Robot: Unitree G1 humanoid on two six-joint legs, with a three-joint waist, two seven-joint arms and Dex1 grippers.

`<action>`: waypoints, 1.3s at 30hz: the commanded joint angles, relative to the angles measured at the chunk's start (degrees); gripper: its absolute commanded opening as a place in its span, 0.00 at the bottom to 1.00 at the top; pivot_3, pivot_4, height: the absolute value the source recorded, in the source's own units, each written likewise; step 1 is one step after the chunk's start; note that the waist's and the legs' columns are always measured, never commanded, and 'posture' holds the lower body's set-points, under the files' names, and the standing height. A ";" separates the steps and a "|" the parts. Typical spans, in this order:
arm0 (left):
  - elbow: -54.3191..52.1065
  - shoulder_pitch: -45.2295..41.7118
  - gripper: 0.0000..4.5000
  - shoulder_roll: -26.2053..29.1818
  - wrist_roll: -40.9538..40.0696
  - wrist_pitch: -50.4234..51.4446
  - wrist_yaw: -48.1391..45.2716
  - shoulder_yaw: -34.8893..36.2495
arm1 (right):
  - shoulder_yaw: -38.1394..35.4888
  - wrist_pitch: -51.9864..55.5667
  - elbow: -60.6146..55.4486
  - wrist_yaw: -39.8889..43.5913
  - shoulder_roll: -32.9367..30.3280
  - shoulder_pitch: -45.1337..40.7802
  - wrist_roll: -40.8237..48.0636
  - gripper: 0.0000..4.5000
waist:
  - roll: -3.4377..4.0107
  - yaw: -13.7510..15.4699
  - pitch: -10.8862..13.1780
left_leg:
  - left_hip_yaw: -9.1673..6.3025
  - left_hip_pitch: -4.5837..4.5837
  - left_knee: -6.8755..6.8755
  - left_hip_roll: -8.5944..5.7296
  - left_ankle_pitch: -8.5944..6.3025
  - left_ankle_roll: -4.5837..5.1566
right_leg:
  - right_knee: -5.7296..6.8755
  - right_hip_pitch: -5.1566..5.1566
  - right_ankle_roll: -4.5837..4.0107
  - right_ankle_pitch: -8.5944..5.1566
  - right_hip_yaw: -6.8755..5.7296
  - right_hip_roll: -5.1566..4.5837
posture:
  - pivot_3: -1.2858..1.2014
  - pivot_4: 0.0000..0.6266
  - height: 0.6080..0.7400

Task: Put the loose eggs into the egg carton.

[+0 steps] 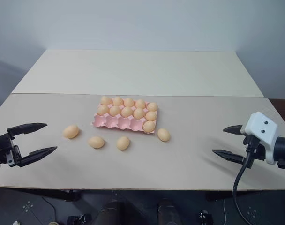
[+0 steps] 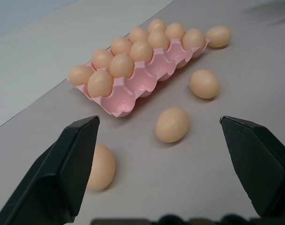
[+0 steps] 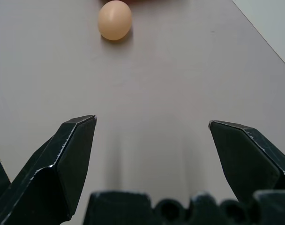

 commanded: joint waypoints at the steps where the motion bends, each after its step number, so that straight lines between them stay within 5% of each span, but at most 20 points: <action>1: 0.29 -0.97 0.99 1.13 -0.32 -0.09 -0.06 0.85 | -2.14 -0.20 -1.31 -1.63 0.39 -0.29 0.27 1.00 | 0.00 0.04 0.00 | 0.00 0.00 0.00 0.00 0.00 0.00 | 0.00 0.00 0.00 0.00 0.01 0.00 | 0.52 0.24 1.00; 24: 11.91 -12.10 0.99 3.58 7.17 -5.63 -1.52 -7.53 | -2.71 2.09 -8.56 -6.44 3.28 2.28 2.91 1.00 | 0.00 0.03 0.00 | 0.00 0.00 0.00 0.00 0.00 0.00 | -0.01 0.01 0.01 0.00 0.00 0.01 | 0.52 0.24 1.00; 39: 45.48 -36.24 0.99 3.48 19.87 -21.13 -9.48 -25.25 | 5.95 2.43 -13.32 -12.76 7.20 1.01 2.78 1.00 | -0.01 0.06 0.00 | -0.04 -0.04 0.01 -0.02 0.00 0.00 | 0.04 -0.01 0.01 0.00 -0.03 0.03 | 0.52 0.24 1.00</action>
